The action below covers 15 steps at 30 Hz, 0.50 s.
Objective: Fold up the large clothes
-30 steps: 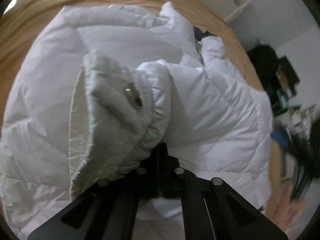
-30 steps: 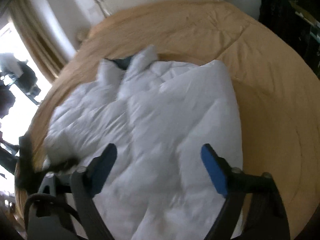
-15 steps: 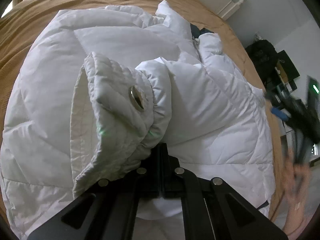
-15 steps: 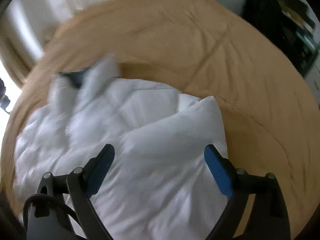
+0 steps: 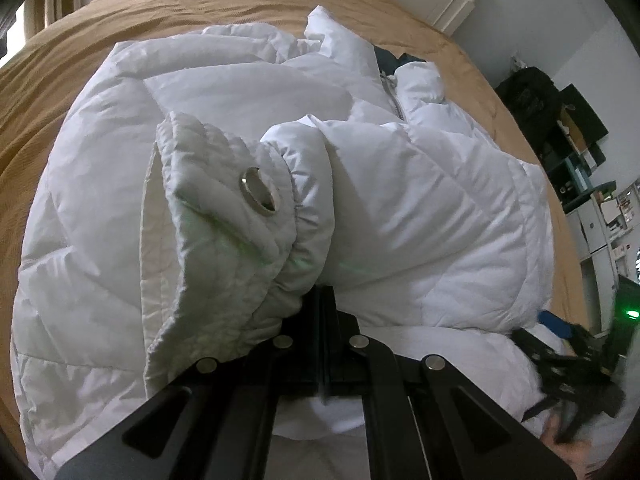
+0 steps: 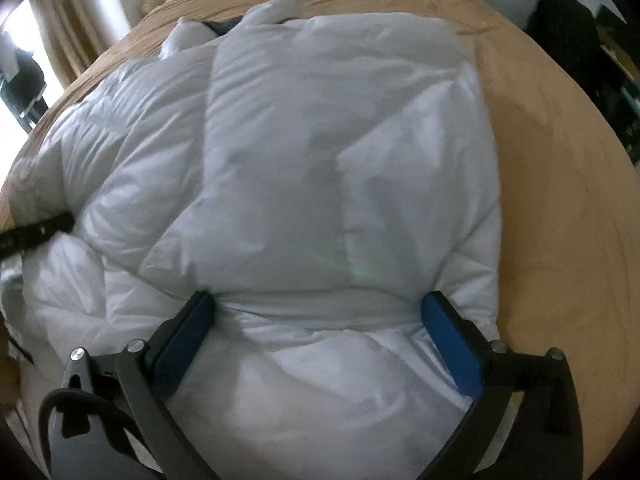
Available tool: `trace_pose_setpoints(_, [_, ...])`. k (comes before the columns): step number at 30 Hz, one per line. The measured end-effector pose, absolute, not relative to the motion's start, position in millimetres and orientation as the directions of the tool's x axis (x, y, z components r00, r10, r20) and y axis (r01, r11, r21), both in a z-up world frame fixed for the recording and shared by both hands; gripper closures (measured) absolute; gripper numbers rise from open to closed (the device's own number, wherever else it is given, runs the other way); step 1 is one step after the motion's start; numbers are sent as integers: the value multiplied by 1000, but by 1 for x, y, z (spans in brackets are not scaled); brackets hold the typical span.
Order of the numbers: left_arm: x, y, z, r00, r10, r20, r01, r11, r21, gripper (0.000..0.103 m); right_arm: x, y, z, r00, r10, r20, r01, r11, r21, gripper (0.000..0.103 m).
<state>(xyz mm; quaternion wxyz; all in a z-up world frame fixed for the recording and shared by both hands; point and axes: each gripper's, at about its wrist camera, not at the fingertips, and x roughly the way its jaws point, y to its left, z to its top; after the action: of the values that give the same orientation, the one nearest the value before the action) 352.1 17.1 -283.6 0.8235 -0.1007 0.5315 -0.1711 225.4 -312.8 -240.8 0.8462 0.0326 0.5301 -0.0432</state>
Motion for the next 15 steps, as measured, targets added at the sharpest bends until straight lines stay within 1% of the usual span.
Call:
trace_pose_setpoints(2, [351,16,-283,385,-375,-843,187,926,-327,101,212,-306,-225,448,-52,-892,106,994,-5,1])
trace_pose_setpoints(5, [347,14,-279,396,-349,-849,195,936,-294,101,188,-301,-215,470,-22,-882,66,998,10,1])
trace_pose_setpoints(7, [343,16,-272,403,-339,-850,199,939,-280,101,179,-312,-226,438,-10,-899,84,996,30,1])
trace_pose_setpoints(8, [341,21,-266,419,-312,-853,189,949,-254,101,177,-316,-234,429,4,-903,92,995,48,1])
trace_pose_setpoints(10, [336,38,-251,448,-301,-842,152,953,-261,101,181,-322,-243,422,7,-907,100,994,54,1])
trace_pose_setpoints(11, [335,45,-244,466,-281,-839,133,960,-248,101,183,-321,-245,419,-2,-908,101,994,44,0])
trace_pose_setpoints(12, [333,51,-234,498,-225,-837,104,974,-200,101,185,-317,-245,414,-19,-910,103,994,26,0])
trace_pose_setpoints(13, [331,55,-223,533,-175,-828,87,985,-152,97,186,-316,-245,411,-29,-911,104,994,16,0])
trace_pose_setpoints(14, [330,56,-213,561,-166,-811,92,986,-138,94,185,-314,-246,410,-34,-911,106,994,11,0])
trace_pose_setpoints(15, [330,53,-207,574,-187,-797,116,982,-148,82,185,-314,-247,412,-32,-911,109,994,14,0])
